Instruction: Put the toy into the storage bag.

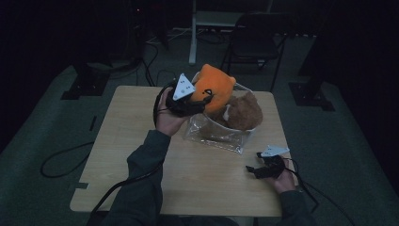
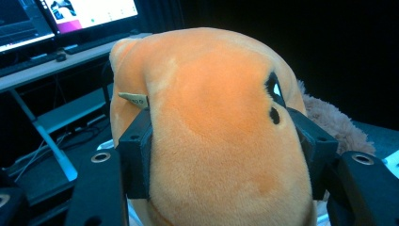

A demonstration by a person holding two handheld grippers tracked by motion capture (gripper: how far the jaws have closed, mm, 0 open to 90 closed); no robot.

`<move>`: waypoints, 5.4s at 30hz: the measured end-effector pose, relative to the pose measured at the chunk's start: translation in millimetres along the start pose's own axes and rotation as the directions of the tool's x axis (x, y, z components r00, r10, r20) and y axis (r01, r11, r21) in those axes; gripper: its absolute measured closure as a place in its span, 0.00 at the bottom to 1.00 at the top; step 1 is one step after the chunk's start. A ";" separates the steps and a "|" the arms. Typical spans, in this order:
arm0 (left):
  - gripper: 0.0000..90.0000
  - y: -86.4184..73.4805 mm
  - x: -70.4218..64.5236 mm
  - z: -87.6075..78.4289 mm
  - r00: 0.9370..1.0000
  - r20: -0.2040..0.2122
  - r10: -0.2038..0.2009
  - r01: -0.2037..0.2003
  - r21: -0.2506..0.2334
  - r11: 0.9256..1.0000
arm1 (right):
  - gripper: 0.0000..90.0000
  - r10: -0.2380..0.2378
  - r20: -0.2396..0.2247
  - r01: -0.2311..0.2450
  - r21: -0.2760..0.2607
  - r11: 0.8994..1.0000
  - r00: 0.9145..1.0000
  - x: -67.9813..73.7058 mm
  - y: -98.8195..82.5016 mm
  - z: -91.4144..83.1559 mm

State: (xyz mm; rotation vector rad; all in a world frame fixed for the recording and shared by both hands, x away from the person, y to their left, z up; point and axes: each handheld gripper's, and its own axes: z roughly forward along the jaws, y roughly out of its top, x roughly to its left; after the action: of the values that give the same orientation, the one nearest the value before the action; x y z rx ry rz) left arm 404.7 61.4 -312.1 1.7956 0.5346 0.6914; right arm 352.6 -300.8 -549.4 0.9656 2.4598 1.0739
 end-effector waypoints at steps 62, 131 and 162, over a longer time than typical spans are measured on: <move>0.42 -34.7 3.2 47.8 0.995 -0.003 -0.098 0.098 0.087 0.991 | 0.19 -0.001 -0.001 0.001 -0.001 1.000 1.000 0.0 -0.1 0.1; 0.32 -54.8 8.2 62.0 0.992 -0.006 -0.125 0.120 0.327 0.938 | 0.19 -0.001 0.002 0.001 0.001 1.000 1.000 -0.1 -0.1 0.2; 0.18 -60.4 6.9 57.7 0.979 0.005 -0.203 0.194 0.285 0.939 | 0.19 -0.002 0.002 0.002 0.000 1.000 1.000 -0.1 -0.1 0.2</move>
State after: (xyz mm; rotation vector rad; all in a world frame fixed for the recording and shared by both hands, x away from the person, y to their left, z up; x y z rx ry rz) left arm 447.7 45.1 -382.2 1.9799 0.8127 0.4600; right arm 352.7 -300.8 -549.6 0.9641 2.4593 1.0716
